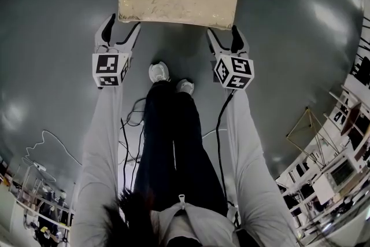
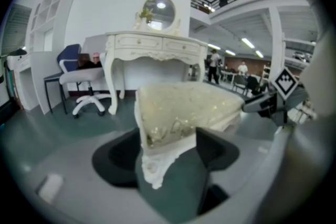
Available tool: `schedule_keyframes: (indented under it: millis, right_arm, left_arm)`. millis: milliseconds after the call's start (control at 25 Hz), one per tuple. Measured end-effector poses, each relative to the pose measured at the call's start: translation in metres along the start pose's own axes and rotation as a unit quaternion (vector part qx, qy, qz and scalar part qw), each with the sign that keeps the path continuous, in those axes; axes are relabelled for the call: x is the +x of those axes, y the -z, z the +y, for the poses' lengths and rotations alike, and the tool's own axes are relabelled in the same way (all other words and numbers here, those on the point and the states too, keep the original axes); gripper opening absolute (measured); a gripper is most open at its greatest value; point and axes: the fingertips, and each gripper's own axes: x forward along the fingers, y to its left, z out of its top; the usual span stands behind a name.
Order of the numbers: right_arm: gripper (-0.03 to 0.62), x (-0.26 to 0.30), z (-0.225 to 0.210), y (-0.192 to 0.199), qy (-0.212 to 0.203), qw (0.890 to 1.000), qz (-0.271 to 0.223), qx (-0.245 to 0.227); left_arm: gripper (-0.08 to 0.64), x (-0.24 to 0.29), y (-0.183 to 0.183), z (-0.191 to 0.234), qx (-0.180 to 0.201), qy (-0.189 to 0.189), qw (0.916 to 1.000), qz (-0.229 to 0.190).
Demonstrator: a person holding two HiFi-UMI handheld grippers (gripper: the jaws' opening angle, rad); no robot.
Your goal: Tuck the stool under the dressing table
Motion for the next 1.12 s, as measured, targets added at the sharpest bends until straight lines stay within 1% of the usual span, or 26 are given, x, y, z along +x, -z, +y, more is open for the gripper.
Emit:
schedule_keyframes:
  millis: [160,400,520,600,720,920,1120]
  right_arm:
    - [0.368,0.007,-0.002,-0.001,0.003,1.0,0.002,-0.001]
    - [0.373,0.009,-0.003,-0.003,-0.003,1.0,0.001,0.002]
    - [0.373,0.008,-0.003,-0.003,-0.002,1.0,-0.003,0.002]
    - [0.374,0.01,-0.004,-0.003,-0.004,1.0,-0.003,0.003]
    - [0.376,0.011,-0.004,-0.003,-0.007,1.0,-0.002,0.004]
    - [0.376,0.012,-0.005,-0.003,-0.004,1.0,-0.003,0.004]
    - [0.376,0.012,-0.005,-0.004,0.0,1.0,-0.007,0.003]
  left_arm:
    - [0.324,0.008,0.001,-0.004,0.003,0.006,1.0,0.006]
    - [0.324,0.011,0.0,-0.005,-0.004,0.009,0.9999,0.002]
    - [0.339,0.01,0.003,-0.003,-0.02,0.009,0.9998,0.0]
    - [0.347,0.011,0.009,-0.002,-0.029,0.006,0.9996,0.005]
    - [0.345,0.015,0.013,-0.002,-0.013,-0.001,0.9997,0.021]
    - [0.345,0.018,0.013,-0.001,-0.023,-0.001,0.9995,0.022]
    - [0.345,0.018,0.01,-0.001,-0.009,0.007,0.9996,0.026]
